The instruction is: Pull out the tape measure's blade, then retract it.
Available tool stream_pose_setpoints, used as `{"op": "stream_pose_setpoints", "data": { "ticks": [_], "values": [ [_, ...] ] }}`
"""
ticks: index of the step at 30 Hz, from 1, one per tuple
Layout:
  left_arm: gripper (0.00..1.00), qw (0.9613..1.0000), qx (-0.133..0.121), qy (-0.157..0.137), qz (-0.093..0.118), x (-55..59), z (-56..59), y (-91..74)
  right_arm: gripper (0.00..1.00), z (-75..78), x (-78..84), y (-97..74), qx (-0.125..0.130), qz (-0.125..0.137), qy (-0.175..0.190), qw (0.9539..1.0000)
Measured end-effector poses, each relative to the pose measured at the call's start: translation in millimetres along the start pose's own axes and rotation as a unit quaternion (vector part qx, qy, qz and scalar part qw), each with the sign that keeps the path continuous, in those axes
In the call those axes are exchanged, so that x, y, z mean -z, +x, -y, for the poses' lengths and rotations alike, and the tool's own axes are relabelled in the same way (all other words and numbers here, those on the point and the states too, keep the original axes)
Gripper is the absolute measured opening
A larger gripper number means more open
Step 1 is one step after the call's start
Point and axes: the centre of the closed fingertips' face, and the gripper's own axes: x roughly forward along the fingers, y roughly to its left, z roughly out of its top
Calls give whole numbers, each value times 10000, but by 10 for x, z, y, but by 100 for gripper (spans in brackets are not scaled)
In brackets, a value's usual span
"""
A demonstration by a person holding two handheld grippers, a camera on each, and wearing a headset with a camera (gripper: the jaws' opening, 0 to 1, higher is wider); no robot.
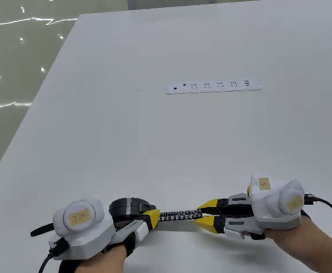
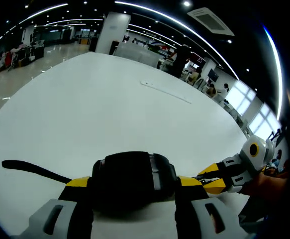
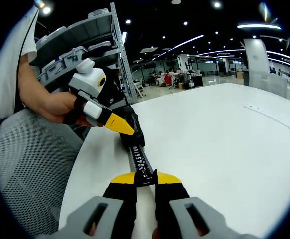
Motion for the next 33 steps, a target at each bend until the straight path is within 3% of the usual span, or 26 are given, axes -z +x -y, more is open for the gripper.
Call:
{"op": "stream_pose_setpoints", "data": {
  "ticks": [3, 6, 11, 18, 33],
  "values": [
    [65, 10000, -25, -91, 12, -6, -4, 3, 11, -18, 1, -1, -6, 3, -1, 10000],
    [64, 9999, -62, 57, -56, 9, 14, 11, 11, -22, 23, -1, -16, -42, 1, 10000],
    [63, 10000, -63, 16, -68, 1, -6, 3, 11, -18, 4, -7, 7, 10, 43, 10000],
    [61, 9993, -108, 263, -225, 26, 16, 12, 11, -53, 51, 1, -16, -52, 63, 10000],
    [62, 9995, -83, 291, -101, 12, 10, -1, 11, -71, 44, 1, 53, -32, 110, 9999]
  ]
}}
